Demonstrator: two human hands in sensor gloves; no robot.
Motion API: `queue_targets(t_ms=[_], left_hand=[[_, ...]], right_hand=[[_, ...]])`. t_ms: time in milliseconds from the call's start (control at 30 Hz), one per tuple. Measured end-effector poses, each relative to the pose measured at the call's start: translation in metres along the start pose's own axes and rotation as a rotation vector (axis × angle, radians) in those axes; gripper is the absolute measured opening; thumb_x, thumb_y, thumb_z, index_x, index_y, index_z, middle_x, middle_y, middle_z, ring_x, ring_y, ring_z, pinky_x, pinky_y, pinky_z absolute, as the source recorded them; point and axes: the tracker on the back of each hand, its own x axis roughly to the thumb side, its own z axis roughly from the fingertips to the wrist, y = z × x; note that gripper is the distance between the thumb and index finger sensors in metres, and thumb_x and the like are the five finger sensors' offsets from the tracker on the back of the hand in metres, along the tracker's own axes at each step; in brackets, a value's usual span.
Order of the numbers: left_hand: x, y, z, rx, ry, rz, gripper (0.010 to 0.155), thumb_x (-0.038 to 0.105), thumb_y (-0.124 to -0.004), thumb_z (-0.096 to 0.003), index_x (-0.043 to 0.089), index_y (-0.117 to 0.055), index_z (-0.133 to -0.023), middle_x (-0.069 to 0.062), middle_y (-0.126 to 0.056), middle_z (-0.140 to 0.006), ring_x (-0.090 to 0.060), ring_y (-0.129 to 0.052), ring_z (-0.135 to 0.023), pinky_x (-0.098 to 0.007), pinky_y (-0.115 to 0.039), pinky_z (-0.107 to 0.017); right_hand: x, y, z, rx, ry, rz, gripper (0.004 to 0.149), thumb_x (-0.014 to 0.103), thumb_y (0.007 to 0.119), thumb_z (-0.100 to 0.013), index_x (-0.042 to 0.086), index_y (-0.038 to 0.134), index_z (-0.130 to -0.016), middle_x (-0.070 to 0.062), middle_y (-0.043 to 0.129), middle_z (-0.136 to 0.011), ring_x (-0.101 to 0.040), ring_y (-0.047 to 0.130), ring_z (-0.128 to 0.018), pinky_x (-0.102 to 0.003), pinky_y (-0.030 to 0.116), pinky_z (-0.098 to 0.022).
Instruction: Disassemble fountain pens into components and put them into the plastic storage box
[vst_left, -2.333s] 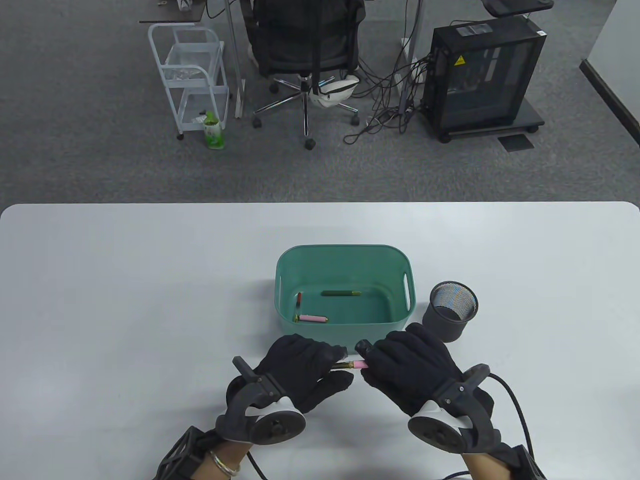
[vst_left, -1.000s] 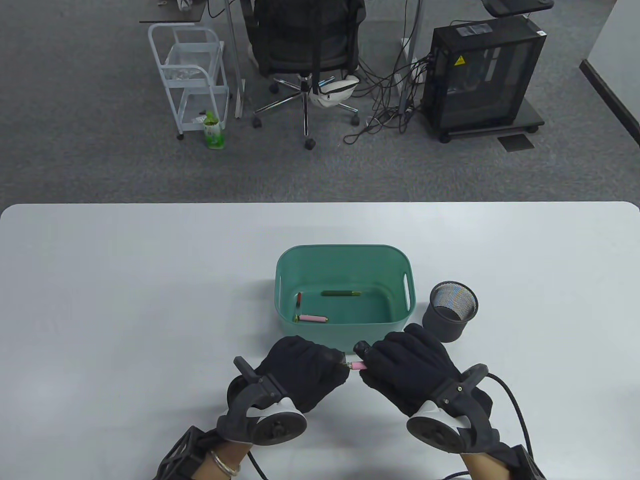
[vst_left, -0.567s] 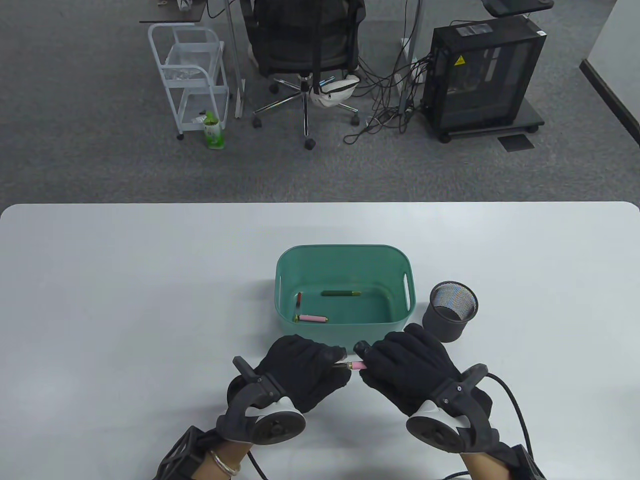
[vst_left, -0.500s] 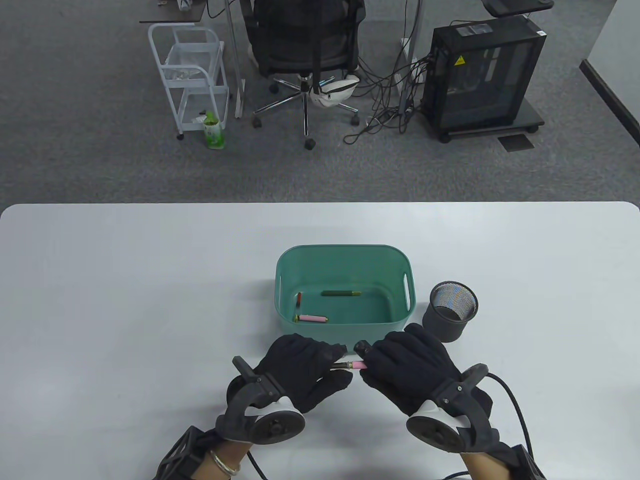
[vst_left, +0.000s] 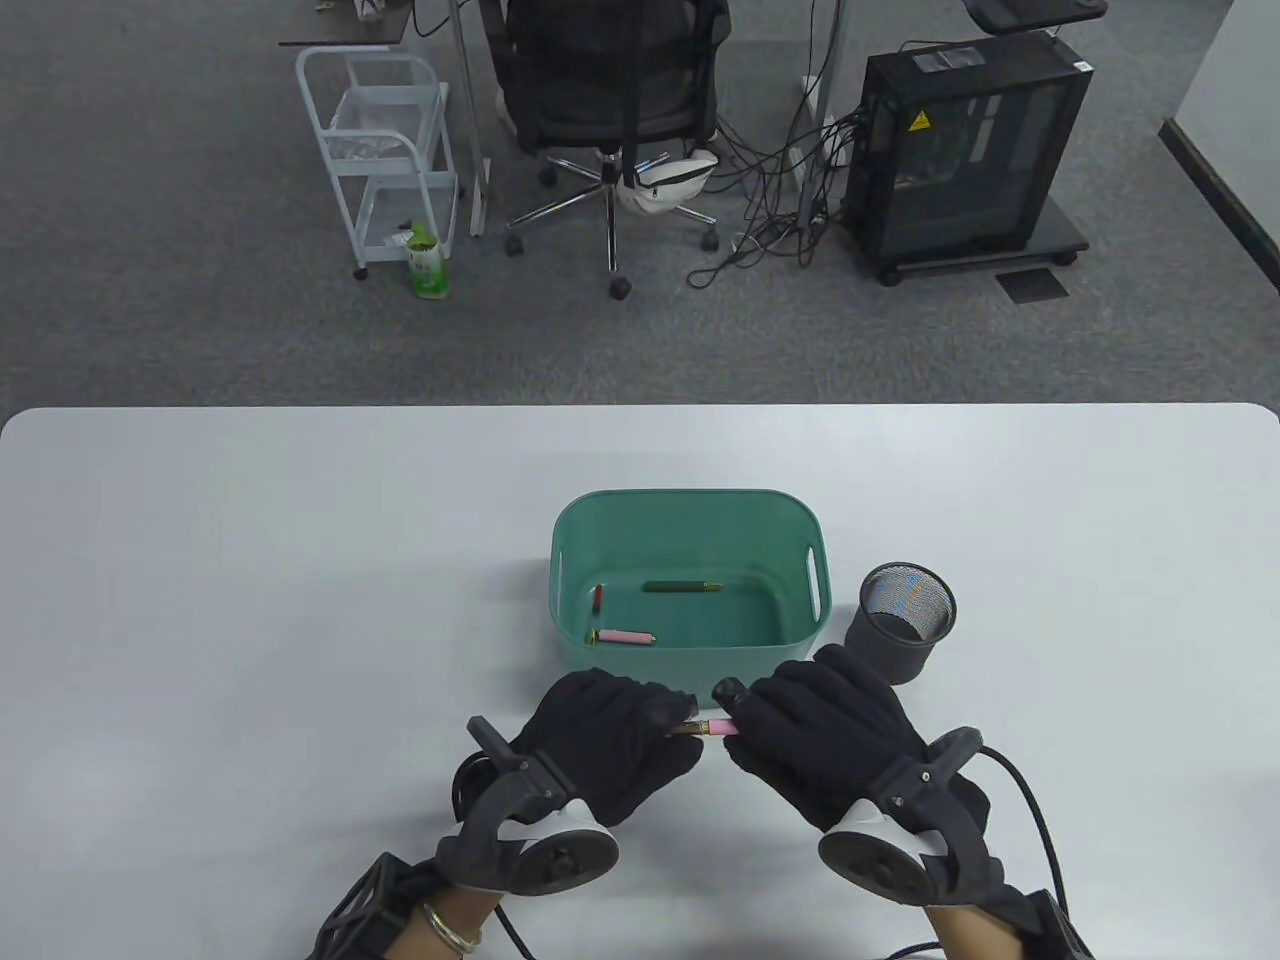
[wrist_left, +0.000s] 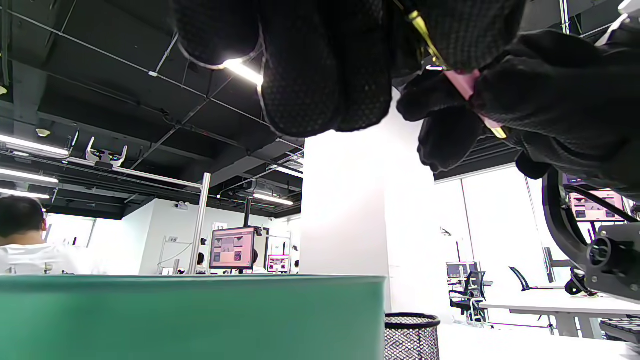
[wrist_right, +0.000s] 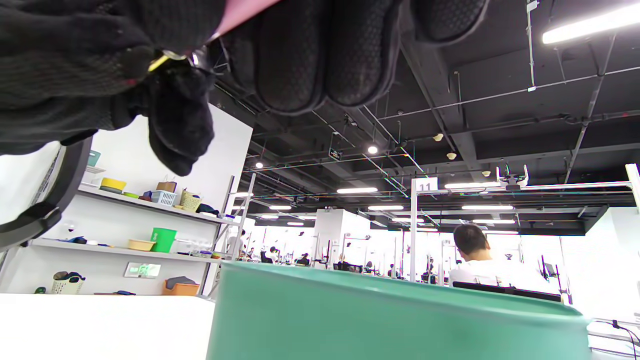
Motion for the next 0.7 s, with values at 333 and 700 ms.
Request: queue_targets(t_ms=[333, 700], left_hand=[[-0.0005, -0.0007, -0.0003, -0.012, -0.006, 0.02, 0.047, 0.048, -0.063, -0.0663, 0.013, -0.082, -0.09, -0.002, -0.102, -0.076, -0.019, -0.102, -0.063, -0.045, -0.077, -0.062], [-0.0046, 0.0005, 0.0, -0.013, 0.011, 0.035, 0.046, 0.047, -0.064, -0.0663, 0.013, -0.084, -0.091, -0.002, -0.103, -0.075, -0.02, -0.102, -0.063, -0.045, -0.077, -0.062]], right_hand=[[0.0004, 0.0001, 0.0002, 0.004, -0.002, -0.001, 0.046, 0.053, 0.072, -0.053, 0.035, 0.086, -0.092, 0.01, 0.092, -0.08, -0.015, 0.089, -0.08, -0.048, 0.064, -0.074], [-0.0022, -0.0011, 0.0002, -0.003, 0.01, 0.015, 0.045, 0.052, 0.073, -0.053, 0.035, 0.085, -0.093, 0.01, 0.092, -0.082, -0.015, 0.088, -0.081, -0.048, 0.064, -0.074]])
